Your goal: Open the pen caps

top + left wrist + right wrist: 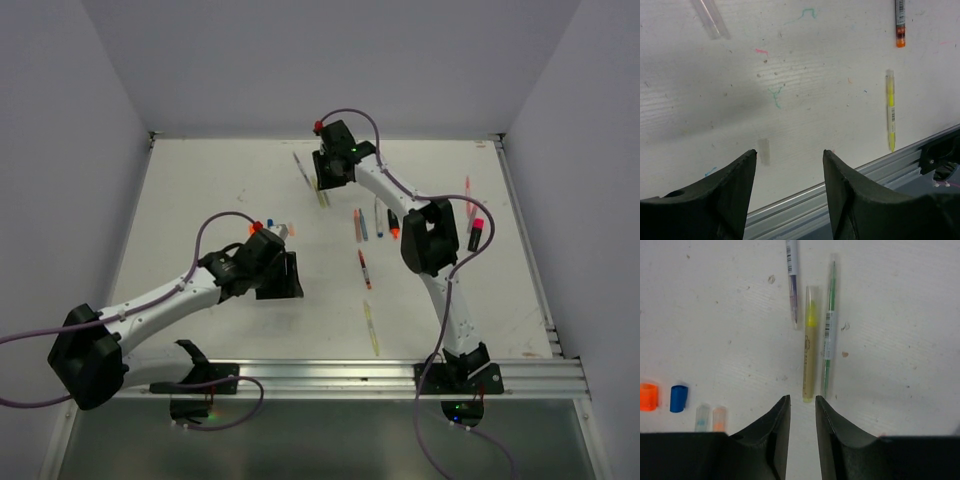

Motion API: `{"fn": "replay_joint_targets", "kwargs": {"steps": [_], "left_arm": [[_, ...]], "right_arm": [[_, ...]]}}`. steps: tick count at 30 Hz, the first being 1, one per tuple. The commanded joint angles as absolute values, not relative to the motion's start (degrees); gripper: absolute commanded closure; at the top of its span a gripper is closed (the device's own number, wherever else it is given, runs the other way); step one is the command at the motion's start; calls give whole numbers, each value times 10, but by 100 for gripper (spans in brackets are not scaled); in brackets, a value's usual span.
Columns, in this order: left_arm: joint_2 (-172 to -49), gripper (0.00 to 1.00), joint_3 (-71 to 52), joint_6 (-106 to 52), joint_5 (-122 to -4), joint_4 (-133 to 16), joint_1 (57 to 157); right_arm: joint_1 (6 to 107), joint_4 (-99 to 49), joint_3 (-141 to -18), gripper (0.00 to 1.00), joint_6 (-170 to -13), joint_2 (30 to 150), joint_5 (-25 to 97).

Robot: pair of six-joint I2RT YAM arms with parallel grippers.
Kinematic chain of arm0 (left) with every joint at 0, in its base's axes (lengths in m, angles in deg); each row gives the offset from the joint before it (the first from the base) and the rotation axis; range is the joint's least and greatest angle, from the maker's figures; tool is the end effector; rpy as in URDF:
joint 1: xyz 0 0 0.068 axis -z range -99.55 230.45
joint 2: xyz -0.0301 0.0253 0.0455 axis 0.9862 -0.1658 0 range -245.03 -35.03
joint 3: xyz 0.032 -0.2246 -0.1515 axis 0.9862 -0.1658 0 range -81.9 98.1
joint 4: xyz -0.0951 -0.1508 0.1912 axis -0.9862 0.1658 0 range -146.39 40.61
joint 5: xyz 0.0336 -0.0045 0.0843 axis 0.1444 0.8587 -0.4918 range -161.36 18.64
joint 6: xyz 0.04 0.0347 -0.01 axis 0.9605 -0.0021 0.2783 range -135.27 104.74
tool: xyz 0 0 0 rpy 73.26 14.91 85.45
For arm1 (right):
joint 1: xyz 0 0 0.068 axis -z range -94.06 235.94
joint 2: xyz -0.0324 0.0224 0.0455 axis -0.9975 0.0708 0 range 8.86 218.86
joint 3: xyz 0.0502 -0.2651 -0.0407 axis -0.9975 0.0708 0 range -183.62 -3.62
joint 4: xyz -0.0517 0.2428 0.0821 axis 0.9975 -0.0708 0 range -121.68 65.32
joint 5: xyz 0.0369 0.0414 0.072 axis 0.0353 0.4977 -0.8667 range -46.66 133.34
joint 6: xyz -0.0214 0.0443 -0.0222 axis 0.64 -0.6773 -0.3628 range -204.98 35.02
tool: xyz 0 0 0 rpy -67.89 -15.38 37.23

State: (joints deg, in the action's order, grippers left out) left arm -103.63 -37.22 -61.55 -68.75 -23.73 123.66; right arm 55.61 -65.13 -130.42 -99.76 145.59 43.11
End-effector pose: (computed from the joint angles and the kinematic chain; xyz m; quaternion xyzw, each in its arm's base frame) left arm 0.1682 -0.1602 0.2235 -0.0193 0.9574 -0.2178 0.1888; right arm 0.4607 0.2697 0.2269 -0.1279 0.9321 0.1317 0.3123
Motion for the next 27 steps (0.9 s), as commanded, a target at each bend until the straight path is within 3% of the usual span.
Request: {"fn": "replay_joint_targets", "kwargs": {"steps": [1, 27], "left_arm": [[-1030, 41, -390, -618, -681, -267, 1238], [-1036, 41, -389, -626, -687, -262, 1238]], "right_arm": [[561, -618, -1356, 70, -975, 1477, 460], [567, -587, -1370, 73, -953, 1554, 483]]}}
